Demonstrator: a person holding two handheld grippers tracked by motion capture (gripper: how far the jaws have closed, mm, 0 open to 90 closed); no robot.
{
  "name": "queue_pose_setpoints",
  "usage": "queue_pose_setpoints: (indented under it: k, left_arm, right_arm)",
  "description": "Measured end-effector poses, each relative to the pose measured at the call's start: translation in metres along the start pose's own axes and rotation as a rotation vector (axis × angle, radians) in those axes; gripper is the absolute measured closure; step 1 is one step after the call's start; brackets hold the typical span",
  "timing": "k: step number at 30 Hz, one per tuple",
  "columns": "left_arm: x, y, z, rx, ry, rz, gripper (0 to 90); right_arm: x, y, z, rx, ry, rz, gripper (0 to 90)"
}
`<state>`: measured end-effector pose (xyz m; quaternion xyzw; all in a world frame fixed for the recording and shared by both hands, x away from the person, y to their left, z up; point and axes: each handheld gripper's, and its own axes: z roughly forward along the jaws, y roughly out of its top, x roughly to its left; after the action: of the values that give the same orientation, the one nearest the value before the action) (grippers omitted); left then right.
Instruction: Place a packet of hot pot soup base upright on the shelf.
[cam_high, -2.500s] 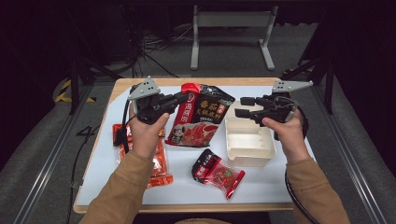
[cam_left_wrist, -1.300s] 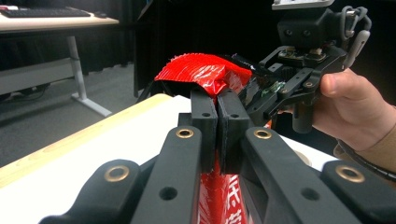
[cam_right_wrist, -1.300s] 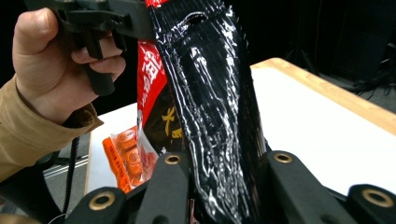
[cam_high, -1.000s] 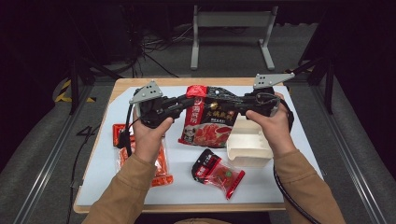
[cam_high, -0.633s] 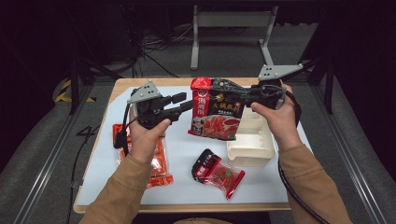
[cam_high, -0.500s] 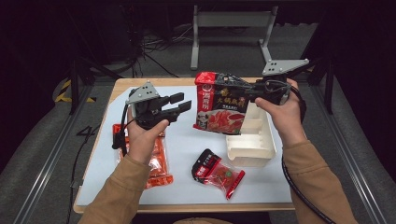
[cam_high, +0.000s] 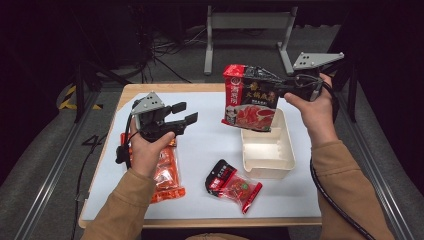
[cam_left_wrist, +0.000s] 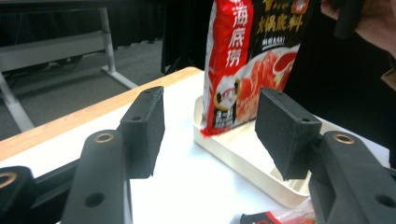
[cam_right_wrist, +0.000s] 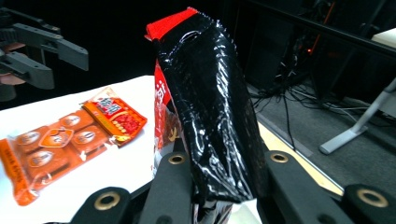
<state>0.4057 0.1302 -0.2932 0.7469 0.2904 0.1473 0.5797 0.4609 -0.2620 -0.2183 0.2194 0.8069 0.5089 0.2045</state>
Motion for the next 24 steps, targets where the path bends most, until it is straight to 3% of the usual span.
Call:
queue_pose_setpoints:
  k: [10, 17, 24]
  left_arm:
    - [0.005, -0.011, -0.002, 0.033, 0.009, -0.005, 41.6]
    - [0.01, -0.02, -0.007, 0.067, 0.038, 0.007, 40.1]
    - [0.014, -0.031, -0.012, 0.069, 0.037, -0.017, 39.4]
  right_arm:
    - [-0.022, -0.005, -0.002, 0.007, -0.047, -0.039, 79.5]
    - [-0.031, -0.01, -0.005, 0.005, -0.071, -0.033, 79.5]
    - [-0.041, -0.017, -0.004, -0.013, -0.077, -0.045, 79.4]
